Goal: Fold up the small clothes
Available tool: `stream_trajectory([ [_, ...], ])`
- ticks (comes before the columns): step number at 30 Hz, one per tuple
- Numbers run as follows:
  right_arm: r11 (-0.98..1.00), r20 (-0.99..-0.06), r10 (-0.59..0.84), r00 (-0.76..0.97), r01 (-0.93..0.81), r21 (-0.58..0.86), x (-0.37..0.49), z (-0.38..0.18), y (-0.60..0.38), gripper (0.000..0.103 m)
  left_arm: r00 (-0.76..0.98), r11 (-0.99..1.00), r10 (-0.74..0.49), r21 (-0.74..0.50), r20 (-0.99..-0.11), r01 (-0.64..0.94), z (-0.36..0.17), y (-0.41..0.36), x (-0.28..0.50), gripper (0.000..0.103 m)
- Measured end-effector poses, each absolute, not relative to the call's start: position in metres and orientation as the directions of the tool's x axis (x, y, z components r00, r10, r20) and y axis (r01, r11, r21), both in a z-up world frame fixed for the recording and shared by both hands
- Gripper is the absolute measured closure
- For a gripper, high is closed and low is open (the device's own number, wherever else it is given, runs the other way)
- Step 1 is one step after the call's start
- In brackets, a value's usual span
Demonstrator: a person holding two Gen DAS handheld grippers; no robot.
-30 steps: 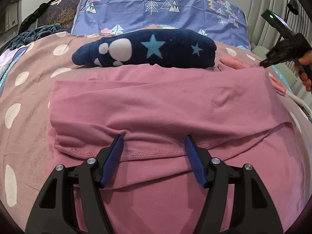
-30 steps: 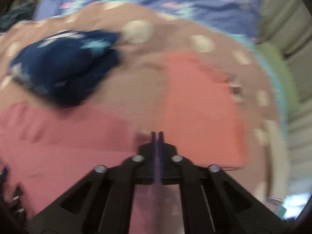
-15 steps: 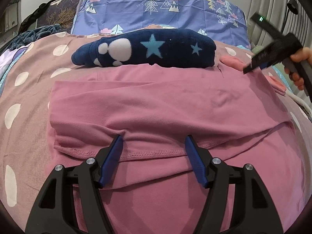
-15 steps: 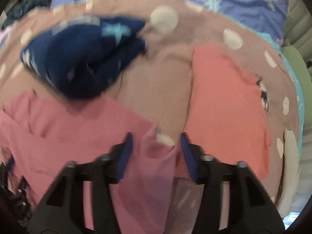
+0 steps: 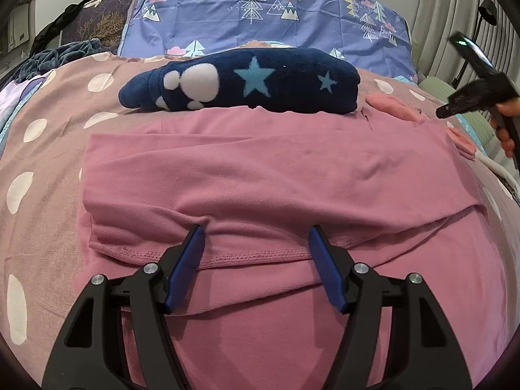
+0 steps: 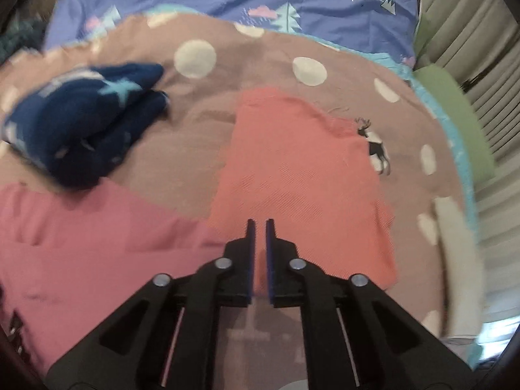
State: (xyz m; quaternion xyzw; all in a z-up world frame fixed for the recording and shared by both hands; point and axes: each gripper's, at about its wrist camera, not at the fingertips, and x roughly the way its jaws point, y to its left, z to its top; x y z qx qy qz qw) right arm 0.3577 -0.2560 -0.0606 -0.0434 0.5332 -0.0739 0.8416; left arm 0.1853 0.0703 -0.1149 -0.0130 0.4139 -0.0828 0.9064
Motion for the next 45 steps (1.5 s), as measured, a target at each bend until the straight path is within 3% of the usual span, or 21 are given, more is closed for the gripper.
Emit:
stream_trajectory([
  [3, 0.996, -0.873, -0.081, 0.481, 0.075, -0.051, 0.33, -0.05, -0.264, 0.091, 0.644, 0.986, -0.159, -0.09, -0.749, 0.139, -0.115, 0.07, 0.185, 0.035],
  [6, 0.99, -0.848, 0.137, 0.512, -0.034, 0.139, 0.293, -0.049, -0.258, 0.088, 0.643, 0.986, -0.161, -0.092, -0.749, 0.14, -0.115, 0.07, 0.185, 0.035],
  [8, 0.974, -0.839, 0.225, 0.495, -0.124, 0.188, 0.268, -0.06, -0.246, 0.085, 0.644, 0.986, -0.161, -0.091, -0.748, 0.14, -0.115, 0.07, 0.185, 0.035],
  [9, 0.978, -0.86, 0.198, 0.471, -0.149, 0.144, 0.255, -0.076, -0.237, 0.084, 0.644, 0.986, -0.161, -0.092, -0.748, 0.14, -0.115, 0.07, 0.185, 0.035],
  [11, 0.993, -0.878, -0.01, 0.478, -0.1, -0.065, 0.244, -0.102, -0.231, 0.082, 0.643, 0.986, -0.163, -0.094, -0.748, 0.142, -0.115, 0.07, 0.185, 0.034],
  [13, 0.977, -0.811, -0.142, 0.568, -0.049, -0.206, 0.23, -0.111, -0.232, 0.08, 0.643, 0.985, -0.168, -0.097, -0.748, 0.144, -0.115, 0.07, 0.185, 0.034],
  [14, 0.973, -0.786, -0.182, 0.591, -0.006, -0.23, 0.223, -0.108, -0.234, 0.078, 0.644, 0.984, -0.175, -0.106, -0.745, 0.145, -0.114, 0.071, 0.184, 0.034],
  [16, 0.993, -0.762, -0.109, 0.639, 0.034, -0.114, 0.204, -0.093, -0.24, 0.078, 0.648, 0.974, -0.224, -0.154, -0.728, 0.165, -0.111, 0.076, 0.18, 0.034],
  [17, 0.999, -0.746, -0.048, 0.665, 0.022, -0.046, 0.192, -0.086, -0.241, 0.078, 0.646, 0.967, -0.255, -0.183, -0.719, 0.178, -0.108, 0.08, 0.177, 0.041],
  [20, 0.999, -0.697, 0.048, 0.715, -0.049, 0.019, 0.163, -0.075, -0.234, 0.058, 0.652, 0.942, -0.333, -0.264, -0.681, 0.206, -0.091, 0.098, 0.164, 0.072],
  [22, 0.991, -0.675, 0.137, 0.725, -0.107, 0.086, 0.148, -0.074, -0.23, 0.057, 0.67, 0.955, -0.294, -0.23, -0.681, 0.186, -0.083, 0.107, 0.159, 0.075],
  [26, 0.994, -0.701, 0.11, 0.705, -0.069, 0.086, 0.153, -0.095, -0.23, 0.055, 0.652, 0.973, -0.221, -0.21, -0.726, 0.096, -0.092, 0.129, 0.152, 0.074],
  [29, 0.987, -0.743, 0.14, 0.654, -0.031, 0.159, 0.162, -0.122, -0.244, 0.055, 0.632, 0.97, -0.225, -0.233, -0.742, 0.072, -0.102, 0.14, 0.153, 0.06],
  [37, 0.986, -0.731, 0.152, 0.665, -0.053, 0.157, 0.158, -0.117, -0.24, 0.046, 0.619, 0.987, -0.135, -0.163, -0.774, 0.011, -0.1, 0.137, 0.177, 0.053],
  [39, 0.984, -0.73, 0.16, 0.664, -0.054, 0.167, 0.159, -0.119, -0.241, 0.046, 0.616, 0.989, -0.11, -0.146, -0.78, -0.008, -0.104, 0.139, 0.181, 0.089],
  [40, 0.984, -0.729, 0.164, 0.665, -0.053, 0.173, 0.156, -0.122, -0.244, 0.046, 0.613, 0.987, -0.115, -0.158, -0.782, -0.016, -0.104, 0.142, 0.182, 0.101],
  [42, 0.982, -0.727, 0.169, 0.666, -0.053, 0.179, 0.155, -0.123, -0.245, 0.046, 0.661, 0.977, -0.137, -0.211, -0.738, -0.033, -0.09, 0.152, 0.17, 0.102],
  [45, 0.983, -0.728, 0.166, 0.665, -0.052, 0.177, 0.155, -0.123, -0.245, 0.046, 0.692, 0.981, -0.105, -0.19, -0.714, -0.048, -0.076, 0.161, 0.157, 0.102],
])
